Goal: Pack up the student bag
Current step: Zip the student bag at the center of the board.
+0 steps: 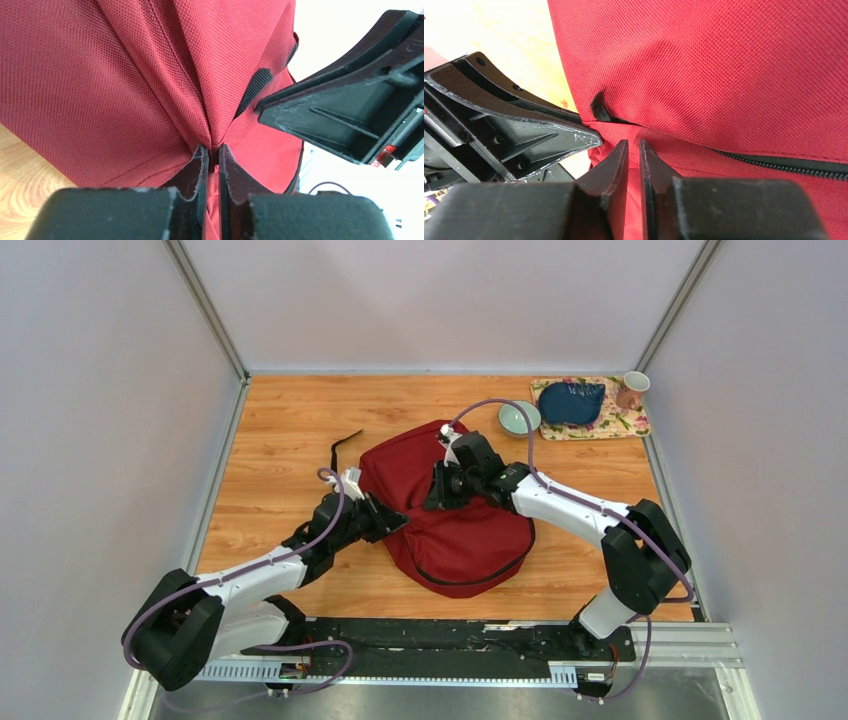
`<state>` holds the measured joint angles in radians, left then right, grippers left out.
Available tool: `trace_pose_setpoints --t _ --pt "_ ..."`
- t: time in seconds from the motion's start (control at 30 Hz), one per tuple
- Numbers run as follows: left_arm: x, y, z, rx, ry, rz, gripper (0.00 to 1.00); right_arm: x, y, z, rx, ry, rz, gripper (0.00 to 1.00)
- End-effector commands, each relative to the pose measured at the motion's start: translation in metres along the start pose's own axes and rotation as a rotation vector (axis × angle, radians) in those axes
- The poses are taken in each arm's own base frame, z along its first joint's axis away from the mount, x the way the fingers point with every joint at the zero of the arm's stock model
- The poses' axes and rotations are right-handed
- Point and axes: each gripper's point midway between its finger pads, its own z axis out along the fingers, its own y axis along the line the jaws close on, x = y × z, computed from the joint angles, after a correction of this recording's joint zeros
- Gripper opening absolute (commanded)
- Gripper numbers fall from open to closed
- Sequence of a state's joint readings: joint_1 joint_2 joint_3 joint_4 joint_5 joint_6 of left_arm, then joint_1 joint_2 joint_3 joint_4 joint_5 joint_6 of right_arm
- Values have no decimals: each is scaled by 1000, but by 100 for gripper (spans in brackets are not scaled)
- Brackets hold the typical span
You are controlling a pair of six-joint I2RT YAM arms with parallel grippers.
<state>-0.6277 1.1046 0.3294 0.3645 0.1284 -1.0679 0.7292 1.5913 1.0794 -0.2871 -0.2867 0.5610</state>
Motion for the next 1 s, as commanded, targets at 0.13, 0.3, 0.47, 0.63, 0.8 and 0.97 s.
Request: trace_pose_setpoints --t 0.13,0.3,0.47,0.63,0.8,0.97 --pt "-12 -30 -2 107 -26 43 5 -28 39 -26 -124 -110 -19 33" --pt "-12 -31 -3 112 -24 50 0 -27 45 -26 -119 -124 -32 40" --pt "-11 -35 -3 129 -17 49 0 -25 40 -16 -99 -107 -10 42" --pt "-12 -37 -4 137 -18 50 0 -26 38 -4 -100 -103 -3 42" --pt "-10 -37 -4 144 -10 47 0 -30 43 6 -126 -99 1 42" --pt "-8 -37 -3 150 0 43 0 -37 39 11 -98 -108 2 41"
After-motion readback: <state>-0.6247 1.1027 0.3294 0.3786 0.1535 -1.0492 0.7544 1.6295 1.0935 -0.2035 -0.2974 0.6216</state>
